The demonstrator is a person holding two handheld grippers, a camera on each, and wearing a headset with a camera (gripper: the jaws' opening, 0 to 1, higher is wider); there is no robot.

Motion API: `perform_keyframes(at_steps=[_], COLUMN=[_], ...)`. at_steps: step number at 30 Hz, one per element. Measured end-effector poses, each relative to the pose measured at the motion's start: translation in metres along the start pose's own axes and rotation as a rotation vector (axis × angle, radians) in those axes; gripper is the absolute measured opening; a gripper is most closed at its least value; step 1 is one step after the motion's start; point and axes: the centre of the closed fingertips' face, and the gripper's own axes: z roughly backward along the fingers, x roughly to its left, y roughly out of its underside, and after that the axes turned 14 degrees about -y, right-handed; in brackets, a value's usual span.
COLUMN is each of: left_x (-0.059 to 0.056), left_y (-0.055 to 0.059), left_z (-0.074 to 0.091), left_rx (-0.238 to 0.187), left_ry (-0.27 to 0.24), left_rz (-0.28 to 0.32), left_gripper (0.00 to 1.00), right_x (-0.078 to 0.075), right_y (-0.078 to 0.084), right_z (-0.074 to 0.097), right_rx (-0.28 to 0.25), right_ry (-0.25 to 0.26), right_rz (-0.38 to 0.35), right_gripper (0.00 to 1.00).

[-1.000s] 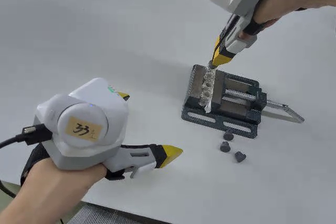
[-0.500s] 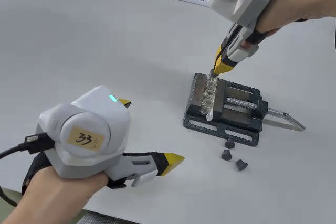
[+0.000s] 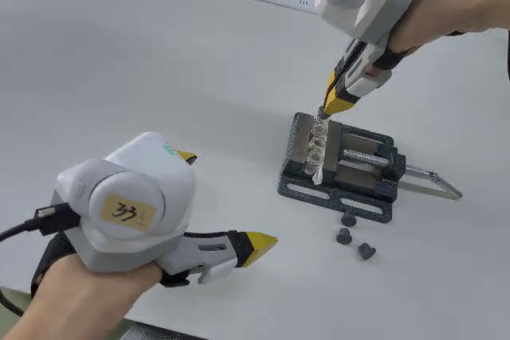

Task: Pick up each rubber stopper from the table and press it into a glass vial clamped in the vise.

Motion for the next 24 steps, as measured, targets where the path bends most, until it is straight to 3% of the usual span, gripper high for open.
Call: perform_keyframes(at_steps=[7,10,15,20,24], left_x=[-0.001,-0.002,-0.003,-0.005,-0.005], left_y=[0.0,0.0,0.0,-0.001,-0.002], left_z=[0.0,0.0,0.0,0.0,0.0], left_rx=[0.003,0.003,0.004,0.003,0.0], left_ry=[0.004,0.005,0.007,0.011,0.013], left_rz=[-0.007,-0.009,-0.009,-0.014,-0.019], left_gripper=[0.83,0.83,0.83,0.83,0.83], right_x=[0.001,0.0,0.0,0.003,0.011], right_y=[0.001,0.006,0.01,0.012,0.009], right_z=[0.0,0.003,0.004,0.006,0.003], right_rx=[-0.009,0.018,0.02,-0.017,-0.069], right_ry=[0.01,0.021,0.032,0.033,0.023], right_rz=[0.002,0.013,0.015,0.006,0.007], right_gripper=[0.01,0.06,0.09,0.15,0.27])
